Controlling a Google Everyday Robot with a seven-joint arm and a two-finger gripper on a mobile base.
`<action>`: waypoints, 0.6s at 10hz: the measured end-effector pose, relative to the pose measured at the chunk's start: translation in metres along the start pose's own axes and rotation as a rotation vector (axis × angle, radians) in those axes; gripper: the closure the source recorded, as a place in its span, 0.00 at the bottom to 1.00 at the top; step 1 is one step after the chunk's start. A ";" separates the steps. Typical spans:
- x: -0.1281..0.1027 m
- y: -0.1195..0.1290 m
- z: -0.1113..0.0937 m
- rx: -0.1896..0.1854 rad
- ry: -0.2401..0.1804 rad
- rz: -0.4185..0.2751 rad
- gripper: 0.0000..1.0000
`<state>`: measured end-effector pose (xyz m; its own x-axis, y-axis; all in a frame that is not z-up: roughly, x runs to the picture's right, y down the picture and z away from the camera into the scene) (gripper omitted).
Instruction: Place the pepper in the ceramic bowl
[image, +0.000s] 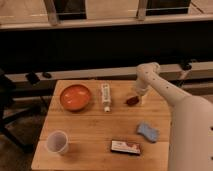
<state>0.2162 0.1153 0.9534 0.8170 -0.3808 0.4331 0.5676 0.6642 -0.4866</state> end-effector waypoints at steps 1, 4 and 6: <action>-0.001 -0.001 0.001 -0.002 -0.002 -0.005 0.20; -0.004 0.000 0.003 -0.006 -0.009 -0.002 0.20; -0.005 0.001 0.003 -0.009 -0.018 0.002 0.20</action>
<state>0.2119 0.1197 0.9533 0.8163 -0.3678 0.4454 0.5667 0.6590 -0.4945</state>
